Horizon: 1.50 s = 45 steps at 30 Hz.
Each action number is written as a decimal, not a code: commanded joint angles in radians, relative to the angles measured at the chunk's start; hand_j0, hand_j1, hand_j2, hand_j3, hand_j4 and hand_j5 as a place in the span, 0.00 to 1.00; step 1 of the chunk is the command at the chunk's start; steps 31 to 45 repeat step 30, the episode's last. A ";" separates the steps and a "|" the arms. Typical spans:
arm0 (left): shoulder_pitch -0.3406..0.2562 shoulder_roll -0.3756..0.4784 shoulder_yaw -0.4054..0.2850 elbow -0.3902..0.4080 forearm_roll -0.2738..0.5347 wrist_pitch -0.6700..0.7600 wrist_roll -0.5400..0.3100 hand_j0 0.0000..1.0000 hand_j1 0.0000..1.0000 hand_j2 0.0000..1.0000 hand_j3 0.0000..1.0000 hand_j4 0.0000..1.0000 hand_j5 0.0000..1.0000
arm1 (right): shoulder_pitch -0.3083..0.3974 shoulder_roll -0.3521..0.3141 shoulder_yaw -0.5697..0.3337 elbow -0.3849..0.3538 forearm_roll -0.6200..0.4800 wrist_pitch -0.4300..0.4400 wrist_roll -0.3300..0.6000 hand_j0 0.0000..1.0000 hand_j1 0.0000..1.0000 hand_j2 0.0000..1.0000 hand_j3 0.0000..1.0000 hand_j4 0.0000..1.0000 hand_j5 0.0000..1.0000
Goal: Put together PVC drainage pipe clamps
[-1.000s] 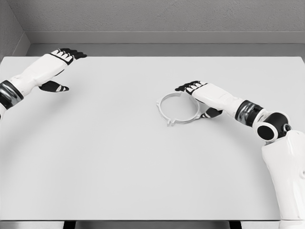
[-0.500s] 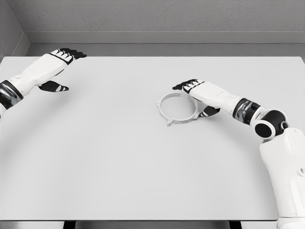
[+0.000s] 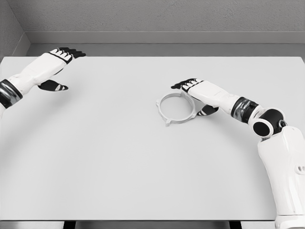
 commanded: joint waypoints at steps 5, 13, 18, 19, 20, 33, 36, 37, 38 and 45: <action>-0.002 0.001 0.001 0.005 0.006 0.000 0.002 1.00 1.00 1.00 1.00 1.00 1.00 | 0.000 0.007 0.007 0.000 -0.007 0.003 0.000 1.00 1.00 1.00 1.00 1.00 1.00; -0.002 0.001 0.001 0.006 0.006 0.000 0.000 1.00 1.00 1.00 1.00 1.00 1.00 | -0.002 -0.003 -0.017 -0.008 -0.010 0.003 0.000 1.00 1.00 1.00 1.00 1.00 1.00; -0.002 0.001 0.001 0.006 0.006 0.000 0.002 1.00 1.00 1.00 1.00 1.00 1.00 | 0.024 -0.049 -0.152 -0.137 -0.029 0.003 0.000 1.00 1.00 1.00 1.00 1.00 1.00; -0.002 0.001 0.001 0.006 0.006 0.000 0.000 1.00 1.00 1.00 1.00 1.00 1.00 | 0.046 -0.075 -0.186 -0.180 -0.073 0.003 0.000 1.00 1.00 1.00 1.00 1.00 1.00; -0.002 0.001 0.001 0.006 0.006 0.000 0.000 1.00 1.00 1.00 1.00 1.00 1.00 | 0.069 -0.131 -0.194 -0.215 -0.179 0.003 0.000 1.00 1.00 1.00 1.00 1.00 1.00; 0.012 0.033 0.021 0.005 0.006 0.000 0.002 1.00 1.00 1.00 1.00 1.00 1.00 | 0.261 -0.305 -0.307 -0.344 -0.403 0.003 0.000 1.00 1.00 1.00 1.00 1.00 1.00; 0.012 0.033 0.021 0.005 0.006 0.000 0.002 1.00 1.00 1.00 1.00 1.00 1.00 | 0.261 -0.305 -0.307 -0.344 -0.403 0.003 0.000 1.00 1.00 1.00 1.00 1.00 1.00; 0.012 0.033 0.021 0.005 0.006 0.000 0.002 1.00 1.00 1.00 1.00 1.00 1.00 | 0.261 -0.305 -0.307 -0.344 -0.403 0.003 0.000 1.00 1.00 1.00 1.00 1.00 1.00; 0.012 0.033 0.021 0.005 0.006 0.000 0.002 1.00 1.00 1.00 1.00 1.00 1.00 | 0.261 -0.305 -0.307 -0.344 -0.403 0.003 0.000 1.00 1.00 1.00 1.00 1.00 1.00; 0.012 0.033 0.021 0.005 0.006 0.000 0.002 1.00 1.00 1.00 1.00 1.00 1.00 | 0.261 -0.305 -0.307 -0.344 -0.403 0.003 0.000 1.00 1.00 1.00 1.00 1.00 1.00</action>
